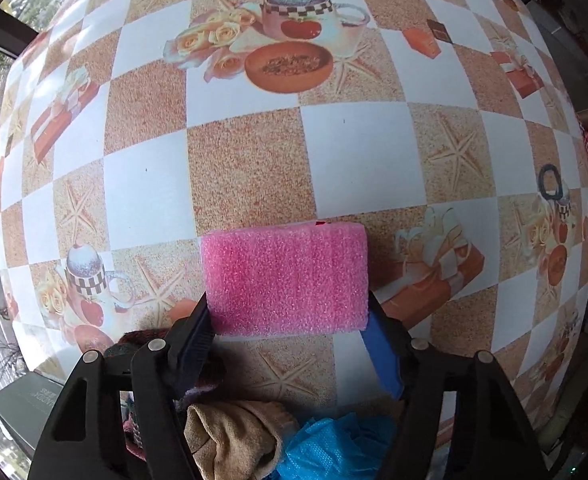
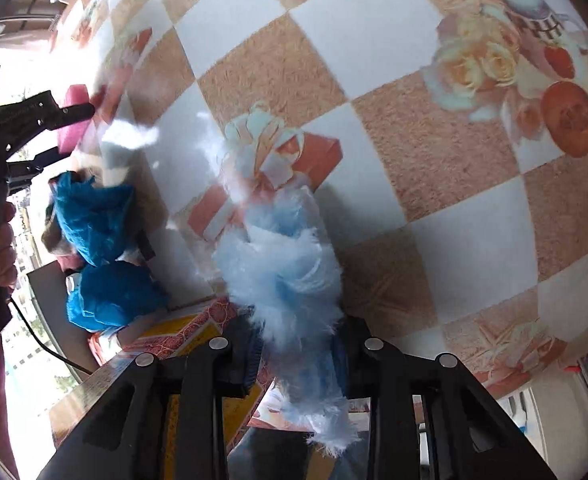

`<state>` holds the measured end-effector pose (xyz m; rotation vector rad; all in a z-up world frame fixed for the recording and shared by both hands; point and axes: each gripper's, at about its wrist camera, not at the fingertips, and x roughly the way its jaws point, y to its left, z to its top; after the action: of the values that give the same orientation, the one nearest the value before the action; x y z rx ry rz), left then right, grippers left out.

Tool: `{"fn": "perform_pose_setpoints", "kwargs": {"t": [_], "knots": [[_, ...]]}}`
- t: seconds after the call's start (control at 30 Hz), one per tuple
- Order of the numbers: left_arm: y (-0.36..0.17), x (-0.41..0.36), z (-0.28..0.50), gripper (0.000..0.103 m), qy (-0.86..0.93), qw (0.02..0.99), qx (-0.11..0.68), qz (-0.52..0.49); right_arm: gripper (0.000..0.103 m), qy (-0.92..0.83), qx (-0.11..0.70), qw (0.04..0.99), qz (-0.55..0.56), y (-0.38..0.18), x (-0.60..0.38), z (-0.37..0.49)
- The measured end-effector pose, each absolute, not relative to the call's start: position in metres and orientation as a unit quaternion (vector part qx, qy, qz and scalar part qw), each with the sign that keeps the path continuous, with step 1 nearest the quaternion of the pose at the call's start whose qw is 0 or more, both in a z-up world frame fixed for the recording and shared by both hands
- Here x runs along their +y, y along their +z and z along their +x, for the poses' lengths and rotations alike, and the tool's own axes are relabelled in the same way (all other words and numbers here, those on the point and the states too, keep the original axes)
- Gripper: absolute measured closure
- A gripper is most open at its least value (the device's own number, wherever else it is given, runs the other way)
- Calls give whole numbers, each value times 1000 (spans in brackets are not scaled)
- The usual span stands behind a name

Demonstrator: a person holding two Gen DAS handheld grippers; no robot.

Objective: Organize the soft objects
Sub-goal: 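Grasp the large pink foam block with the left tool while the right tool grasps the light blue fluffy duster, then carry the pink foam block and blue duster with both tools over the white box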

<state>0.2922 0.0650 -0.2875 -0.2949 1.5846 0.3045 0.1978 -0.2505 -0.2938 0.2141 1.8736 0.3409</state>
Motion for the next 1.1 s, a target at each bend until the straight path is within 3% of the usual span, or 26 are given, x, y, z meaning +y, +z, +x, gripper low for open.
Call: {"fn": "perform_pose_setpoints", "kwargs": {"t": [0.47,1.1], "knots": [[-193,66,230,31,128,750,637,-125,72,222,732,640,76,-209,-230,239],[-131,65,100,31,131,772,605,-145,72,341,666,664,2,-123,-106,195]]}}
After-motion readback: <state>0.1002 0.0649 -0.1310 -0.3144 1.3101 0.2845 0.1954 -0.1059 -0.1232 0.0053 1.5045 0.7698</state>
